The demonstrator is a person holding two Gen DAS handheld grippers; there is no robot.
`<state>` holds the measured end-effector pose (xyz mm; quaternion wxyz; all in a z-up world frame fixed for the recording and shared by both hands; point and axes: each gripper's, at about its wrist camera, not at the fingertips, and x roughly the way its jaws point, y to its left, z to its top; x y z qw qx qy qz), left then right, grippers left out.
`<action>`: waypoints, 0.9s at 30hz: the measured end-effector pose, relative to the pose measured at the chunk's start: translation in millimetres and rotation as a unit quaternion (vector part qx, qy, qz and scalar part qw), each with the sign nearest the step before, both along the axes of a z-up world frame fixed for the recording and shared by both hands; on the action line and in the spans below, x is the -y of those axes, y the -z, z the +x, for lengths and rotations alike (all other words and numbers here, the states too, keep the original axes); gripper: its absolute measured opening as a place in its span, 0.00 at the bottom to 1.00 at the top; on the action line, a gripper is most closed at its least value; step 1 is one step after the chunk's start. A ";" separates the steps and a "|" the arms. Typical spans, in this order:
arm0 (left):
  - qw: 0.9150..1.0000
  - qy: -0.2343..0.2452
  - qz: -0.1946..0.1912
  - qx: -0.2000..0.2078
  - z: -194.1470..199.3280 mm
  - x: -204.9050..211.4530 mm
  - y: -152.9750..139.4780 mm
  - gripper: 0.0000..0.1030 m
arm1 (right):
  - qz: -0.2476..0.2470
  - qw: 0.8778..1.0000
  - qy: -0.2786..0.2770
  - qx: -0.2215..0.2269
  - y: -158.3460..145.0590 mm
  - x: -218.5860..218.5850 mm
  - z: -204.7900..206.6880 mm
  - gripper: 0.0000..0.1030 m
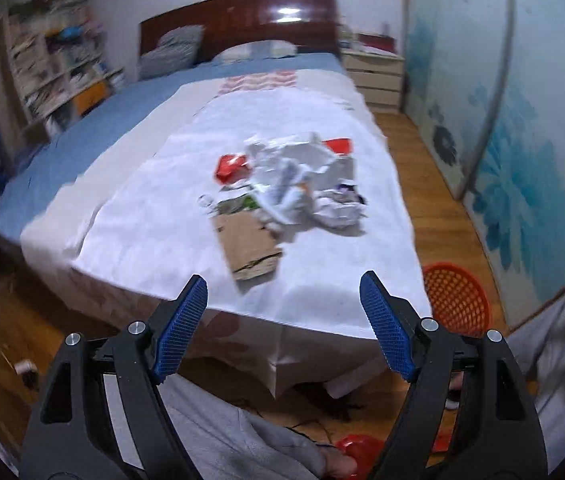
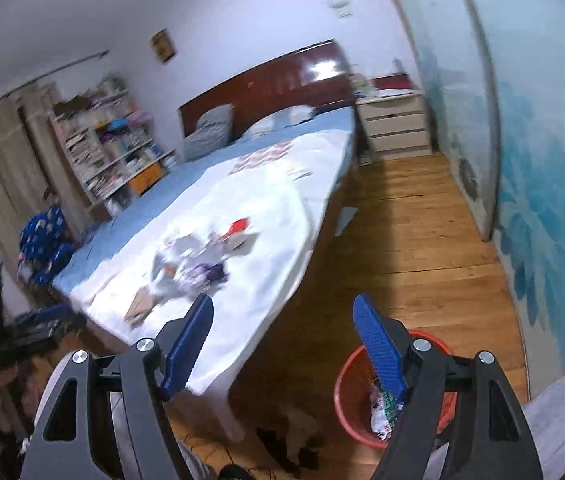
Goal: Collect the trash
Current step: 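Move both tools back over the trash on the bed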
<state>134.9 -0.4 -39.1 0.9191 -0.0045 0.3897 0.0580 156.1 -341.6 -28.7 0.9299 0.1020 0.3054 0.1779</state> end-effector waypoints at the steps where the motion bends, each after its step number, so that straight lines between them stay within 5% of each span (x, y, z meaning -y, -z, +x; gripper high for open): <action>1: 1.000 -0.005 -0.006 0.000 -2.2 -8.0 -1.0 0.76 | -0.008 1.000 -0.009 -0.003 0.2 -10.0 2.8 0.71; 7: 0.999 -0.021 -0.042 -0.002 -8.0 -20.9 14.3 0.76 | -0.048 0.997 -0.064 -0.017 11.3 -73.9 49.6 0.71; 14: 0.997 -0.032 -0.076 -0.014 -18.8 -34.4 30.4 0.76 | -0.106 0.979 -0.164 -0.051 51.4 -196.9 133.5 0.66; 18: 0.995 -0.037 -0.089 -0.014 -19.2 -41.5 33.1 0.76 | -0.113 0.974 -0.168 -0.103 87.6 -235.7 171.2 0.54; 22: 0.993 -0.045 -0.104 -0.016 -17.9 -51.9 36.8 0.76 | -0.087 0.974 -0.165 -0.127 103.1 -249.6 183.8 0.20; 27: 0.987 -0.049 -0.150 -0.015 1.8 -70.2 42.9 0.80 | -0.043 0.975 -0.185 -0.116 89.7 -243.3 169.7 0.13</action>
